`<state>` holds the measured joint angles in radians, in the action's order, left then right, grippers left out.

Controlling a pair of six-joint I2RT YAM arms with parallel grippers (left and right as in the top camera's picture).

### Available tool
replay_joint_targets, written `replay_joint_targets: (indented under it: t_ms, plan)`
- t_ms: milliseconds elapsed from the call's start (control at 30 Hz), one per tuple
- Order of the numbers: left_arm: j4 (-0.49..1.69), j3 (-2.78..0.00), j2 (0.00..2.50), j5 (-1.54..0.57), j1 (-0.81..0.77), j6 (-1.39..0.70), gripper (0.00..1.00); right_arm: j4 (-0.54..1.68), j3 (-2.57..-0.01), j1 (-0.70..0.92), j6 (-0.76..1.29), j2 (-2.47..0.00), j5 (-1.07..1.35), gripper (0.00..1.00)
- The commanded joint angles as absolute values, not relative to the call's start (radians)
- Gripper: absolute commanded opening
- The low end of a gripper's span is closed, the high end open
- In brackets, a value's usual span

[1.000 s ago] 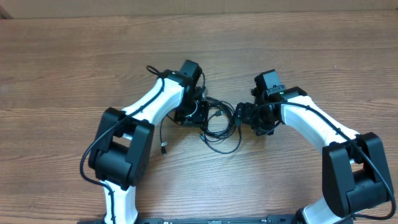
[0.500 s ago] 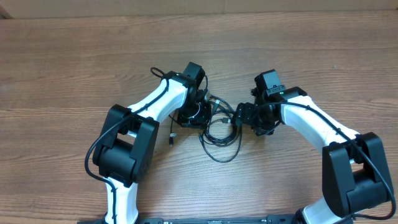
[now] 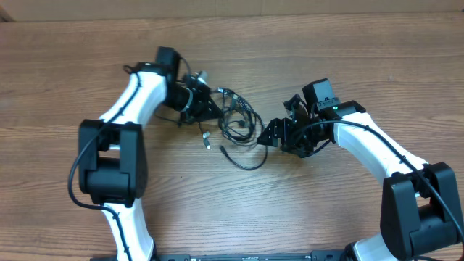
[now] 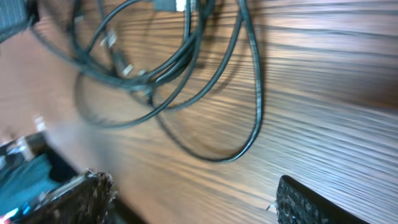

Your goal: Untangle cables

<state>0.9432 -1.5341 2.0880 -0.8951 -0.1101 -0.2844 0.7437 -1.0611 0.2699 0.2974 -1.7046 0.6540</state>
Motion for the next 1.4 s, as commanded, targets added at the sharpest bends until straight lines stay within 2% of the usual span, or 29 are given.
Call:
replay_joint_targets:
  t_ms: [0, 133, 200, 233, 300, 500, 600, 700, 767, 967, 1300, 1367]
  plan:
    - [0.952, -1.553, 2.078, -1.076, -0.050, -0.262, 0.04, 0.715, -1.082, 0.266, 0.279, -1.681, 0.789, 0.82]
    - [0.982, -1.552, 2.078, -1.109, -0.001, -0.334, 0.04, 0.706, -1.078, 0.282, 0.409, -1.683, 0.740, 0.80]
    - [0.987, -1.550, 2.078, -1.109, 0.007, -0.406, 0.04, 0.700, -1.073, 0.296, 0.461, -1.683, 0.694, 0.85]
    - [0.985, -1.549, 2.078, -1.108, 0.009, -0.454, 0.04, 0.697, -1.069, 0.305, 0.508, -1.683, 0.649, 0.95]
    - [0.973, -1.549, 2.078, -1.109, 0.008, -0.482, 0.04, 0.698, -1.063, 0.315, 0.556, -1.683, 0.612, 1.00]
    - [0.955, -1.549, 2.078, -1.141, -0.017, -0.514, 0.04, 0.681, -1.018, 0.343, 0.774, -1.686, 0.404, 1.00]
    - [0.905, -1.549, 2.078, -1.180, -0.020, -0.587, 0.04, 0.631, -0.991, 0.368, 0.847, -1.687, 0.393, 0.91]
    - [0.859, -1.549, 2.078, -1.179, -0.022, -0.665, 0.04, 0.584, -0.963, 0.399, 0.918, -1.687, 0.392, 0.72]
    - [0.838, -1.549, 2.078, -1.178, -0.024, -0.690, 0.04, 0.564, -0.952, 0.425, 0.977, -1.692, 0.382, 0.66]
    - [0.817, -1.549, 2.078, -1.138, -0.040, -0.740, 0.04, 0.485, -0.937, 0.503, 1.222, -1.701, 0.354, 0.58]
    - [0.750, -1.549, 2.078, -1.138, -0.069, -0.820, 0.04, 0.343, -0.936, 0.629, 1.586, -1.703, 0.161, 0.53]
    - [0.750, -1.549, 2.078, -1.139, -0.069, -0.820, 0.04, 0.332, -0.936, 0.638, 1.620, -1.705, 0.129, 0.55]
